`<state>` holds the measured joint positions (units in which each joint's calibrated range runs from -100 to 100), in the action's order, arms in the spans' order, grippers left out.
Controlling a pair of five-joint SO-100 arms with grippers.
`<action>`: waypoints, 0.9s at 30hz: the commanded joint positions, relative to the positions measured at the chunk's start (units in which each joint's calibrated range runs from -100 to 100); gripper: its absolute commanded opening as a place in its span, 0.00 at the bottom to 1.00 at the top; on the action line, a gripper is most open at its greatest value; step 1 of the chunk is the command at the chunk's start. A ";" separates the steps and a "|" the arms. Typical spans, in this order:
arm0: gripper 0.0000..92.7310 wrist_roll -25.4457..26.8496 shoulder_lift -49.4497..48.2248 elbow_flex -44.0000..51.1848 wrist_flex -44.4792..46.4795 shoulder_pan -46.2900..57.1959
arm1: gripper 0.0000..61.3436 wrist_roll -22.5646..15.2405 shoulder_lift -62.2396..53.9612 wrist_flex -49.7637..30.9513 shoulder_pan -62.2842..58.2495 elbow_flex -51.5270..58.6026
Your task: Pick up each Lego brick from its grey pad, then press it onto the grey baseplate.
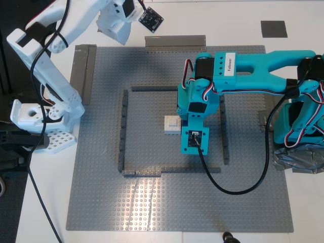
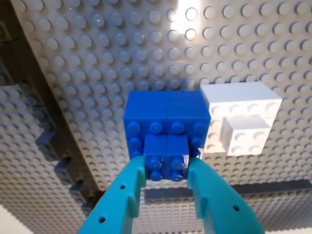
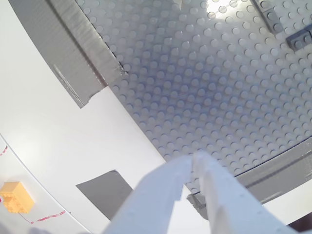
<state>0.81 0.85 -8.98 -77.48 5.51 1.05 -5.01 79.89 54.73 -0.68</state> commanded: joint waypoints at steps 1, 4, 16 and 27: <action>0.00 -0.20 -0.33 0.08 1.07 0.11 | 0.01 0.34 -4.69 0.58 0.08 -0.54; 0.00 -0.15 -0.33 0.08 1.32 0.11 | 0.01 0.39 -4.69 0.58 0.15 -0.54; 0.00 -0.10 -0.24 -1.63 1.89 0.11 | 0.01 0.34 -5.03 0.83 0.15 -0.63; 0.00 0.00 -0.33 -4.34 3.60 0.91 | 0.01 0.24 -5.12 0.83 0.08 -0.72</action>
<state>0.86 0.85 -14.54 -73.65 5.59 1.05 -5.01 80.29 54.73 -0.68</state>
